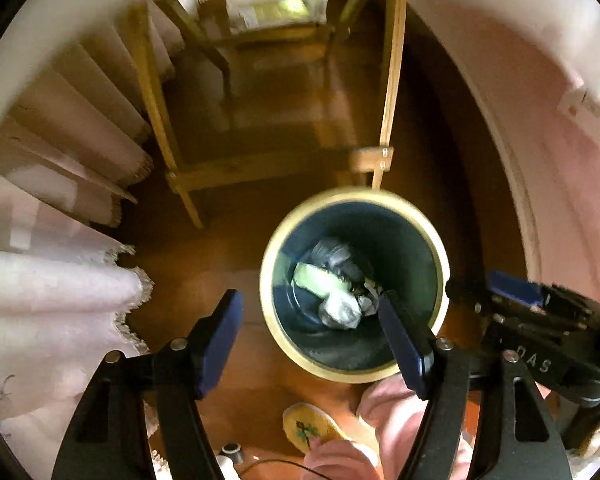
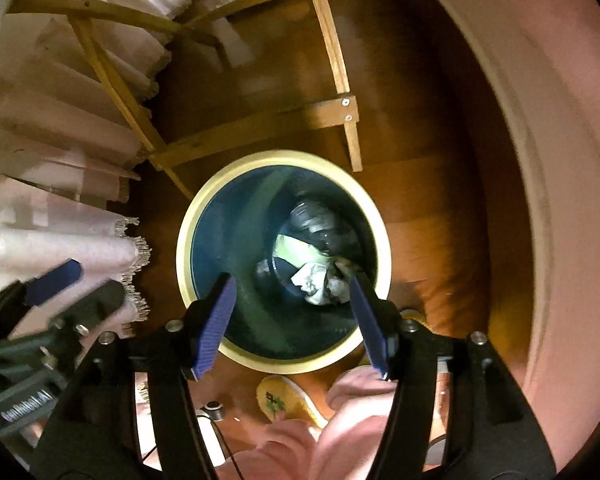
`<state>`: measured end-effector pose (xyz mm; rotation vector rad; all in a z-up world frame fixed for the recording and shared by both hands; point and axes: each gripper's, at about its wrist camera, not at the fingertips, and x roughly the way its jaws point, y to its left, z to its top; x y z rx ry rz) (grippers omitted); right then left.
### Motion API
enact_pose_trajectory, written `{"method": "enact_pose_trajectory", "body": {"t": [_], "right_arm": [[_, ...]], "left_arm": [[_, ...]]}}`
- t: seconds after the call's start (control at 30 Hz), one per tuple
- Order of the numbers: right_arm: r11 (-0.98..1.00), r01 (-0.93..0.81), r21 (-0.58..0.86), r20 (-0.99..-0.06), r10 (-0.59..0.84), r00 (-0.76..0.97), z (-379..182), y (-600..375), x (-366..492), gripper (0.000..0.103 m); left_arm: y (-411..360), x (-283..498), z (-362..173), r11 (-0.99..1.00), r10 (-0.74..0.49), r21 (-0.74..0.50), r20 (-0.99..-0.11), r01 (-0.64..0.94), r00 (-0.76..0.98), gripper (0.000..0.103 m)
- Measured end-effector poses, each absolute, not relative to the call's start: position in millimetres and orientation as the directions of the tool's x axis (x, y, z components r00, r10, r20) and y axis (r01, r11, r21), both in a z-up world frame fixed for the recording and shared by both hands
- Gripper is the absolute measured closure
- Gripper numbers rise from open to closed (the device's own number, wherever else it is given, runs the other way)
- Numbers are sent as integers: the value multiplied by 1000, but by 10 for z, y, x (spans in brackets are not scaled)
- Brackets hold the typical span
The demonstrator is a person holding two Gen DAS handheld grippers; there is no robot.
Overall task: Collect trash
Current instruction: 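Carry the tissue and black-gold wrapper over the bin and release both, then raise both open tools back toward the table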
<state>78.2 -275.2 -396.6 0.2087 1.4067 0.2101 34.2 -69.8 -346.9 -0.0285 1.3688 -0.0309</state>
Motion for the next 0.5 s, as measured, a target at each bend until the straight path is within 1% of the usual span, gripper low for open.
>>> {"method": "enact_pose_trajectory", "body": {"t": [0.1,0.23,0.4,0.5], "right_arm": [[961,-17,276,-948,275,162,-3736,-2767,745,46],[962,-31,273,-944,273,187,-3251,-2777,665,46],[956,-22,293,-933,291,209,-2503,-2789,555,46],[953,-26,302,-924,299,236,-2053,-2781,481,46]], "left_arm": [[-690,319,-3097,999,-35,-37,-971,-3,238,32],[-669,302,-2495,999,-39,-40,-959,1,282,32],[-604,250,-1539,998,-55,-45,-940,36,336,32],[-580,209,-1044,998,-36,-16,-927,55,373,32]]}}
